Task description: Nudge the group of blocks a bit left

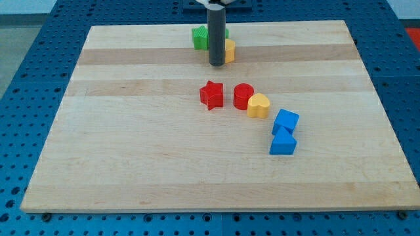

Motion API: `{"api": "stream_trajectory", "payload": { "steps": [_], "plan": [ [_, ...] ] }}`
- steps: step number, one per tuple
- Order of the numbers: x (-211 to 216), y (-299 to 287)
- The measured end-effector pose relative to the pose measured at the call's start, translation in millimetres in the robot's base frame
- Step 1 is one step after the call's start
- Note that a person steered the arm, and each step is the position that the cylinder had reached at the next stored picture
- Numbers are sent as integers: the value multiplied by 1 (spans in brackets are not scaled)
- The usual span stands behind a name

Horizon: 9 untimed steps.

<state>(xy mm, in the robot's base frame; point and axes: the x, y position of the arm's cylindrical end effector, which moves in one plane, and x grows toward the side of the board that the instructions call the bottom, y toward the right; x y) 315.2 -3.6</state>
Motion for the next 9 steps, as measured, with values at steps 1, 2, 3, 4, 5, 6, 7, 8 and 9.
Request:
{"api": "stream_trajectory", "payload": {
  "steps": [1, 2, 3, 4, 5, 6, 7, 8, 9],
  "plan": [
    [-15, 0],
    [-18, 0],
    [1, 0],
    [14, 26],
    [20, 61],
    [46, 76],
    [77, 92],
    [107, 104],
    [137, 105]
  ]
}}
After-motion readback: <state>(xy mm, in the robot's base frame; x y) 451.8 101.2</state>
